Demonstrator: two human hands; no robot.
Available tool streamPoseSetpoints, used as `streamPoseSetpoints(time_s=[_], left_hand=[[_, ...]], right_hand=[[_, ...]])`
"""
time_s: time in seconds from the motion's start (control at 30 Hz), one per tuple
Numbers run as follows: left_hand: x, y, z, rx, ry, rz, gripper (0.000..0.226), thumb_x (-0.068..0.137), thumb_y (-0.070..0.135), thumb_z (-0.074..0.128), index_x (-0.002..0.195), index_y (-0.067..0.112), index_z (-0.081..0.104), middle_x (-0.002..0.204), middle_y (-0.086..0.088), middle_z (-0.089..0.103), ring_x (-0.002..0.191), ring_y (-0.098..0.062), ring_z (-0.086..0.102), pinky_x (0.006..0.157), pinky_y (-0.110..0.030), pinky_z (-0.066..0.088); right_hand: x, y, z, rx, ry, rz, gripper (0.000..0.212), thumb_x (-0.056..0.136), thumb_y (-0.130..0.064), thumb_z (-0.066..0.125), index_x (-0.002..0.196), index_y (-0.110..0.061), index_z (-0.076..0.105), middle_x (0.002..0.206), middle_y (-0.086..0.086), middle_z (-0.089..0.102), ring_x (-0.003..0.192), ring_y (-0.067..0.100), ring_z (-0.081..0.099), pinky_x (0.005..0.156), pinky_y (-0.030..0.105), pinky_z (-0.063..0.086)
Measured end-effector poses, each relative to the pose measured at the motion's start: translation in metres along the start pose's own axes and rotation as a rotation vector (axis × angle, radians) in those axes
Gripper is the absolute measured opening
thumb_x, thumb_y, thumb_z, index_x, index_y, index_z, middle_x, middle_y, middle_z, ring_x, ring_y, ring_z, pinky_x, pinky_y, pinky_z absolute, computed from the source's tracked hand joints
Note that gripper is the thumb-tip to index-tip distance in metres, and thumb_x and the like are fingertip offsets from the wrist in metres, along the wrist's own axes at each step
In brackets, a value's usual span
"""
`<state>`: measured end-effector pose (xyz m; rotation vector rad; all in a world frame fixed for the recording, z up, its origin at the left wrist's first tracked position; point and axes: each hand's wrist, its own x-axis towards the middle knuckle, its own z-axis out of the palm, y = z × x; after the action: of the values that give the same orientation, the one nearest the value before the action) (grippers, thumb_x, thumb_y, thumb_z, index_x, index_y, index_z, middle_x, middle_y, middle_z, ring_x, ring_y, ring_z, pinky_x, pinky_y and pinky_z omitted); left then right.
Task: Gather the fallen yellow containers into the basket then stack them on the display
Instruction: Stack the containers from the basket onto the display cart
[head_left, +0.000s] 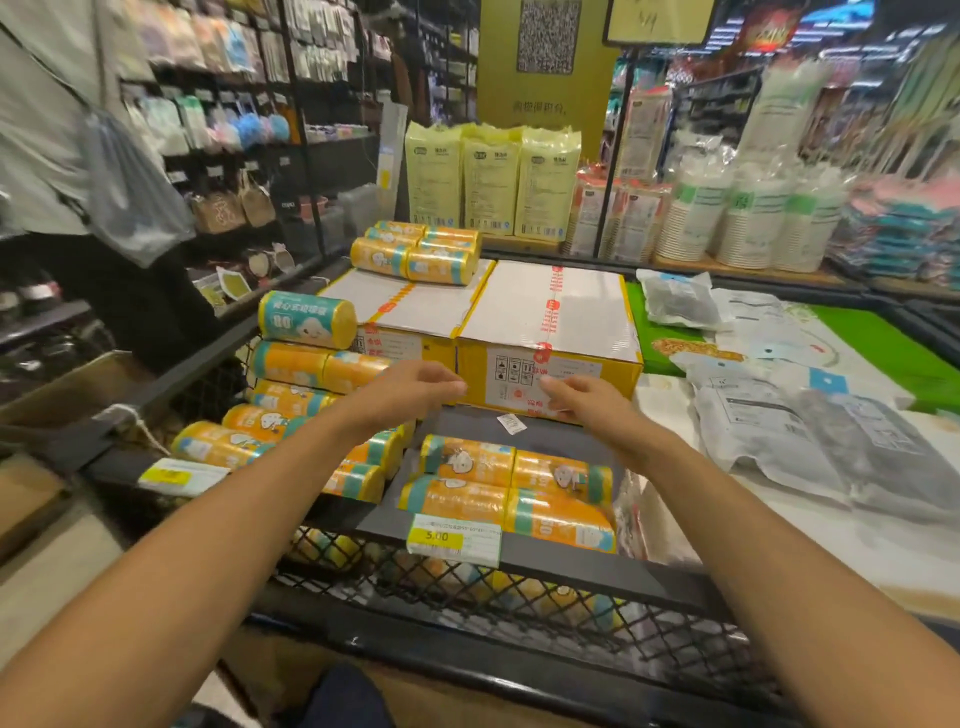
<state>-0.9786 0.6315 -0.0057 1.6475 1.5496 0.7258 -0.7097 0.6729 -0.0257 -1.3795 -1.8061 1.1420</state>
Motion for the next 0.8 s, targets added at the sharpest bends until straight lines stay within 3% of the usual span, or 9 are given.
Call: streamPoseSetpoints(time_s=[0.2, 0.3, 0.43, 0.57, 0.7, 0.8], left_hand=[[-0.089, -0.022, -0.033, -0.240, 0.403, 0.086, 0.027, 0.098, 0.052, 0.062, 0.120, 0.038, 0.070, 0.120, 0.013, 0.071, 0.113, -0.007, 0.065, 0.097, -0.036, 0.052], [-0.149, -0.044, -0.052, -0.263, 0.609, 0.101, 0.025, 0.099, 0.043, 0.064, 0.120, 0.033, 0.071, 0.114, 0.013, 0.072, 0.110, -0.003, 0.066, 0.096, -0.030, 0.051], [-0.243, -0.090, -0.074, -0.301, 0.827, 0.073, 0.019, 0.102, 0.030, 0.063, 0.119, 0.028, 0.069, 0.120, 0.008, 0.072, 0.114, -0.005, 0.065, 0.099, -0.026, 0.050], [-0.339, -0.160, -0.080, -0.305, 0.983, -0.077, 0.021, 0.099, 0.030, 0.063, 0.119, 0.026, 0.069, 0.120, 0.007, 0.072, 0.111, -0.005, 0.065, 0.097, -0.027, 0.050], [-0.419, -0.228, -0.059, -0.360, 1.093, -0.284, 0.021, 0.102, 0.021, 0.063, 0.122, 0.019, 0.068, 0.122, 0.001, 0.071, 0.112, -0.009, 0.064, 0.090, -0.016, 0.047], [-0.465, -0.287, -0.031, -0.383, 1.156, -0.450, 0.021, 0.099, 0.025, 0.068, 0.119, 0.019, 0.069, 0.118, 0.000, 0.072, 0.111, -0.012, 0.067, 0.096, -0.023, 0.050]], right_hand=[[-0.041, -0.084, 0.065, 0.099, -0.067, -0.162, 0.050, 0.096, -0.061, 0.056, 0.131, -0.027, 0.060, 0.133, -0.004, 0.063, 0.123, 0.016, 0.059, 0.092, 0.034, 0.043], [-0.059, -0.116, 0.119, 0.153, -0.126, -0.240, 0.054, 0.096, -0.062, 0.058, 0.138, -0.028, 0.057, 0.133, -0.010, 0.061, 0.121, 0.010, 0.060, 0.092, 0.031, 0.043], [-0.085, -0.147, 0.200, 0.169, -0.231, -0.343, 0.048, 0.098, -0.056, 0.060, 0.137, -0.028, 0.058, 0.132, -0.010, 0.061, 0.118, 0.005, 0.061, 0.084, 0.021, 0.044], [-0.112, -0.156, 0.290, 0.177, -0.362, -0.430, 0.034, 0.099, -0.042, 0.065, 0.128, -0.024, 0.065, 0.123, -0.004, 0.068, 0.113, 0.003, 0.063, 0.089, 0.020, 0.047], [-0.142, -0.135, 0.382, 0.152, -0.582, -0.385, 0.035, 0.099, -0.037, 0.066, 0.130, -0.022, 0.063, 0.121, -0.007, 0.069, 0.106, -0.007, 0.063, 0.080, 0.004, 0.045], [-0.156, -0.098, 0.449, 0.072, -0.711, -0.337, 0.041, 0.097, -0.037, 0.069, 0.134, -0.021, 0.061, 0.126, -0.004, 0.067, 0.118, 0.005, 0.062, 0.091, 0.013, 0.048]])
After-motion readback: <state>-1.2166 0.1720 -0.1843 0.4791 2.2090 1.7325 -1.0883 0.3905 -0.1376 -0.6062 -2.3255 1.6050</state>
